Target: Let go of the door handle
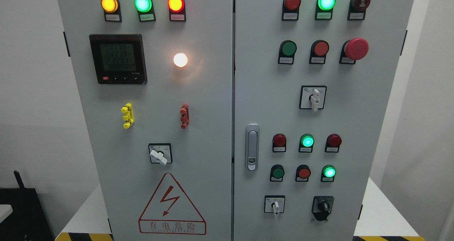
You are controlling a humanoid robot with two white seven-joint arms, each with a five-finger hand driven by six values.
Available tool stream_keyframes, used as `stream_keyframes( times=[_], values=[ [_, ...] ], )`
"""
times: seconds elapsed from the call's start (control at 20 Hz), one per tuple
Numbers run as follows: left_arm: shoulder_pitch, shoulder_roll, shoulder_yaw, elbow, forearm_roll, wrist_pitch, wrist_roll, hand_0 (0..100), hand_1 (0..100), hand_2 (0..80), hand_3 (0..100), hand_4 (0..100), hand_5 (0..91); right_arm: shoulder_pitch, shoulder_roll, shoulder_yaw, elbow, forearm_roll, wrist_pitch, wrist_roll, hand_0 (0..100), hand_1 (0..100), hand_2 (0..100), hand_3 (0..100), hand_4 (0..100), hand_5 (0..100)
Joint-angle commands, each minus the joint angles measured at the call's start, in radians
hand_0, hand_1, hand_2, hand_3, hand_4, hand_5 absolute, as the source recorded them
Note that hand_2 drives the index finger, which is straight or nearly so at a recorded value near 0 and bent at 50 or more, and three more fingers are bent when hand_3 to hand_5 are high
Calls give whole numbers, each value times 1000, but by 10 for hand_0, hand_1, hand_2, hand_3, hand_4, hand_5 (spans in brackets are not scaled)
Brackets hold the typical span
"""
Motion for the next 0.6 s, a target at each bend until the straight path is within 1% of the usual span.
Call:
stream_keyframes(
  times=[0.0,0.2,0.55],
  values=[
    [0,0,0,-31,-1,0,1,120,389,0,0,0,0,-1,7,-26,-1,-10,2,-1,419,25,0,0,0,0],
    [0,0,0,-31,-1,0,1,120,389,0,0,0,0,-2,2,-48,1,-33,2,1,422,17,0,0,0,0],
    [0,0,0,-31,-1,0,1,120,389,0,0,0,0,-2,-2,-43,1,-44,4,1,422,13,0,0,0,0]
  ],
)
